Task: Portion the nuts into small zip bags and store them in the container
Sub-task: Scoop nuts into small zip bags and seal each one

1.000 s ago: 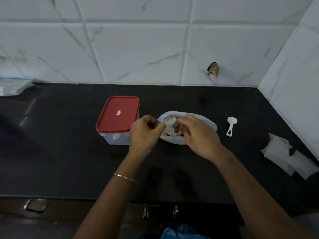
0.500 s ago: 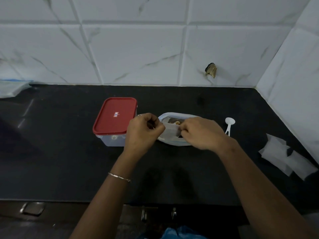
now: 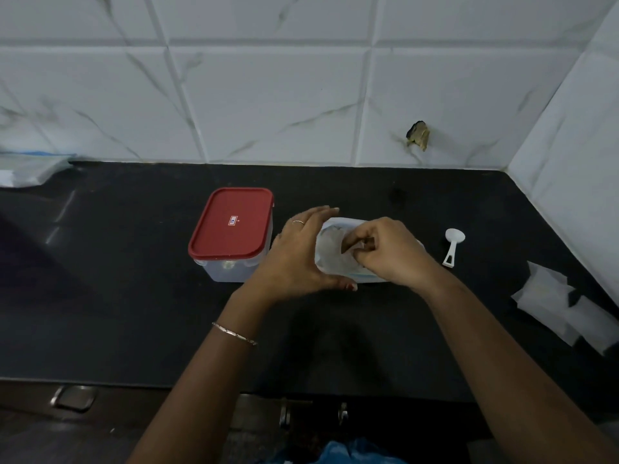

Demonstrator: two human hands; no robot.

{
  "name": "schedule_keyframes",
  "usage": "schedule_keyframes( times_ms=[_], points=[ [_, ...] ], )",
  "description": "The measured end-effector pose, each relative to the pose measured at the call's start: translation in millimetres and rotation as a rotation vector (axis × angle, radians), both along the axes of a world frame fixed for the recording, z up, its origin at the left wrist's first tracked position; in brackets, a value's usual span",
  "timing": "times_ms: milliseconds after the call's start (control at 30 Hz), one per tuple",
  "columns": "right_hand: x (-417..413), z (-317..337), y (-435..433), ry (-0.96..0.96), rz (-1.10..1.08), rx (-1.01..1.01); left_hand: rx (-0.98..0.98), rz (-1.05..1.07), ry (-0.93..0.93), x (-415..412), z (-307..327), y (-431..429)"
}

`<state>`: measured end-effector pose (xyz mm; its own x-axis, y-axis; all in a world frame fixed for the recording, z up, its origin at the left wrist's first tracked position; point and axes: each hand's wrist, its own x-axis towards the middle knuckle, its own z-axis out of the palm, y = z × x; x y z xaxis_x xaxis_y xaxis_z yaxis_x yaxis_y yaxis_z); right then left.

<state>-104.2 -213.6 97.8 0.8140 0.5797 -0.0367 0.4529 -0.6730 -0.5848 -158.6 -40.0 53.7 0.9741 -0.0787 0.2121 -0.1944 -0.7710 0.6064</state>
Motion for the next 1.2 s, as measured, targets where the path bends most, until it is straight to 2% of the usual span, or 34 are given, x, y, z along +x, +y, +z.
schedule_keyframes(
  times_ms=[100, 167, 367, 533, 633, 733, 800, 867, 933, 1033, 1200],
  points=[
    [-1, -1, 1, 0.037, 0.036, 0.037, 0.123, -0.006, -0.007, 4, -1, -6],
    [-1, -2, 2, 0.017, 0.026, 0.039, 0.126, 0.028, -0.042, 4, -2, -8],
    [4, -10, 1, -0.194, -0.041, -0.039, 0.178, 0.067, -0.168, 4, -11, -9],
    [7, -12, 2, -0.251, 0.056, -0.103, 0.101, 0.054, -0.181, 7, -19, -11],
    [10, -21, -1, -0.191, 0.075, -0.008, -0.055, 0.081, -0.099, 10, -28, -10],
    [16, -27, -14, -0.01, -0.106, 0.269, -0.201, 0.127, 0.001, 12, -38, -11],
    [25, -34, -30, 0.172, -0.325, 0.543, -0.247, 0.15, 0.019, 12, -41, -13],
    [41, -51, -53, 0.25, -0.564, 0.693, -0.284, 0.152, 0.029, 14, -43, -17],
    [58, -75, -76, 0.249, -0.792, 0.692, -0.326, 0.143, 0.048, 17, -44, -22],
    [76, -110, -105, 0.155, -1.064, 0.556, -0.345, 0.109, 0.07, 26, -47, -31],
    [94, -137, -125, 0.137, -1.141, 0.38, -0.384, 0.083, 0.065, 39, -46, -47]
  ],
)
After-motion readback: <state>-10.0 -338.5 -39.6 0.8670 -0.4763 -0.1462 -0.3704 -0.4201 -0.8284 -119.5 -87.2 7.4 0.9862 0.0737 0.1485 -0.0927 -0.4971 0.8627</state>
